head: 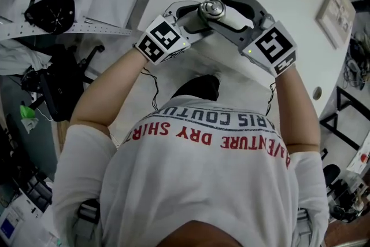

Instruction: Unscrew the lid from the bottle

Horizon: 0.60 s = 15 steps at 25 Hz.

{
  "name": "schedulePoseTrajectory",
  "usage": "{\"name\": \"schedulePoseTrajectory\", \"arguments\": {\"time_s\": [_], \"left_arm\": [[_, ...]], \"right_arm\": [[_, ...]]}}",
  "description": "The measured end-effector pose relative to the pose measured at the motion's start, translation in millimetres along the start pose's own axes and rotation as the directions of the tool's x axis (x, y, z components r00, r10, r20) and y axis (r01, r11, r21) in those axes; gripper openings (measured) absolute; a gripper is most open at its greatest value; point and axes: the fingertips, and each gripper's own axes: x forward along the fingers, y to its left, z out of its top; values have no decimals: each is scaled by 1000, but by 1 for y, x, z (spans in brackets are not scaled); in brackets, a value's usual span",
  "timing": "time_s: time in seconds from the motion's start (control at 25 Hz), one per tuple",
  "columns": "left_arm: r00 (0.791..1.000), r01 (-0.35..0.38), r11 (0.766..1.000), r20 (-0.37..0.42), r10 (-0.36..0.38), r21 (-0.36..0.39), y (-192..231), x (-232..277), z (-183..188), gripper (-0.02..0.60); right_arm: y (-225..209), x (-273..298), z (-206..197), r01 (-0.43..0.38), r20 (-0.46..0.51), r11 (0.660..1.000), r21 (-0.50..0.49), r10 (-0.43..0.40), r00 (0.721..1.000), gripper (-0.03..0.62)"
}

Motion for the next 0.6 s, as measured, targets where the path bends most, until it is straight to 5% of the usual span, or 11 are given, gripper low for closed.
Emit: {"name": "schedulePoseTrajectory", "arguments": {"time_s": [0.6], "left_arm": [[975, 214, 971, -87, -206, 104, 0, -2, -6, 334]], "right_arm": [[4, 1, 0, -296, -150, 929, -220, 268, 952, 229]]}}
